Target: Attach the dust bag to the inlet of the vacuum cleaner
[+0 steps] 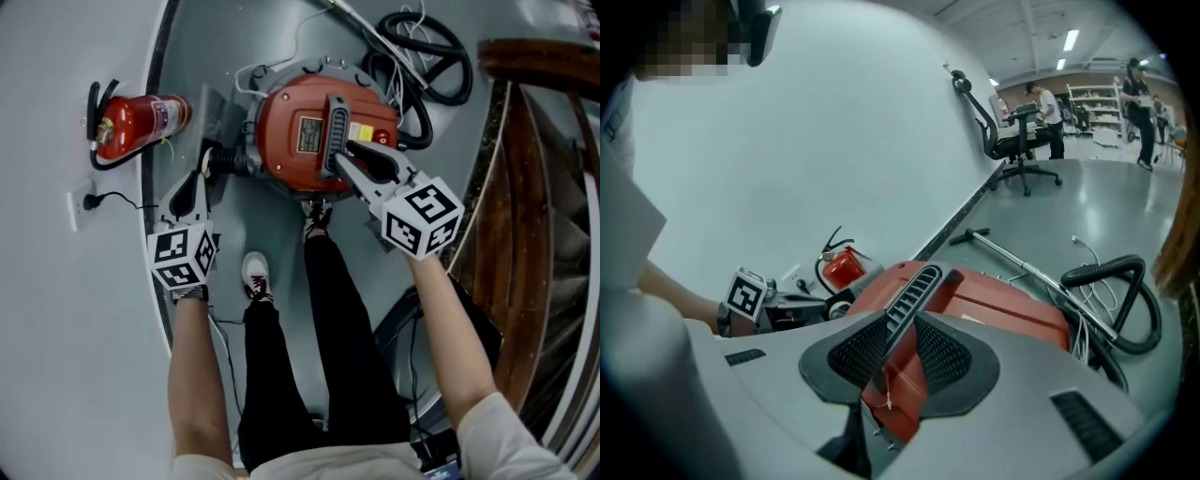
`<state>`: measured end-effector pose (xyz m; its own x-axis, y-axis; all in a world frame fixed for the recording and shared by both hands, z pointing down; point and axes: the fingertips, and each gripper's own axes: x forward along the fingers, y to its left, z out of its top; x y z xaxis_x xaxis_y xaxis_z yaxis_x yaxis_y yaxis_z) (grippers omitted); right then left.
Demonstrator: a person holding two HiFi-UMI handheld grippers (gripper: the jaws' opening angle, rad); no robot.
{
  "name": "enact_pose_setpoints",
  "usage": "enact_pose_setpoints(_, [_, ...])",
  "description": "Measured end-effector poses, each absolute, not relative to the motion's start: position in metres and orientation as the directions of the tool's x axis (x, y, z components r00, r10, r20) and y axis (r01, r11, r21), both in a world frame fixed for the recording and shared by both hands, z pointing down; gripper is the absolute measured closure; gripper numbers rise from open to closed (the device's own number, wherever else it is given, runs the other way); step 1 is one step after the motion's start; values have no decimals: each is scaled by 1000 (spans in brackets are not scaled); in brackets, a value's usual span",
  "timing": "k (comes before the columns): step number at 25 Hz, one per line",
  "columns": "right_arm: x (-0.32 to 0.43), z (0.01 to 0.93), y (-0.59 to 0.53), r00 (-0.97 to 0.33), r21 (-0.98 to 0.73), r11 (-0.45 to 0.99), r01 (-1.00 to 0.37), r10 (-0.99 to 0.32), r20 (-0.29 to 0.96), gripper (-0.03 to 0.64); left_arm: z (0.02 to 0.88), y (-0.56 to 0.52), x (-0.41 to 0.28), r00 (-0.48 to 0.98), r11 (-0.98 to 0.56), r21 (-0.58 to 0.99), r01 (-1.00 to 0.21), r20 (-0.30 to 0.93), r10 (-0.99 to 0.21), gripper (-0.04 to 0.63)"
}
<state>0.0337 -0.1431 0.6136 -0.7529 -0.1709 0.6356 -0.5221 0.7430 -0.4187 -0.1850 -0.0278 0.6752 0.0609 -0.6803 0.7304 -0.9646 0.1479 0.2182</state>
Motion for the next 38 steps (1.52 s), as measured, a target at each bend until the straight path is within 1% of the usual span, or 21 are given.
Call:
enact_pose_setpoints(3, [34,616,-142,-772,-462,718,-520,-164,614,502,674,-31,-182,71,135,225,-965,721,-690,577])
enact_pose_setpoints(8, [33,616,-143,-790,-488,710,-507,-157,593,494,674,-34,-181,91,131,257,-957,701,-707,577])
enact_pose_setpoints(14, [34,615,-144,-801,-474,717,-511,-198,564,482,672,-34,-177,126,131,311,-941,684,-719,577])
enact_pose_setpoints(18, [35,616,-143,-812,-508,689,-517,-206,547,482,671,-34,-175,155,92,314,-945,677,-719,577])
enact_pose_setpoints(22, [34,615,-144,-814,-505,692,-516,-212,541,482,670,-35,-172,172,64,306,-950,681,-712,577])
enact_pose_setpoints(38, [32,614,-142,-809,-471,718,-512,-221,544,482,669,-37,-168,189,57,322,-945,680,-708,574])
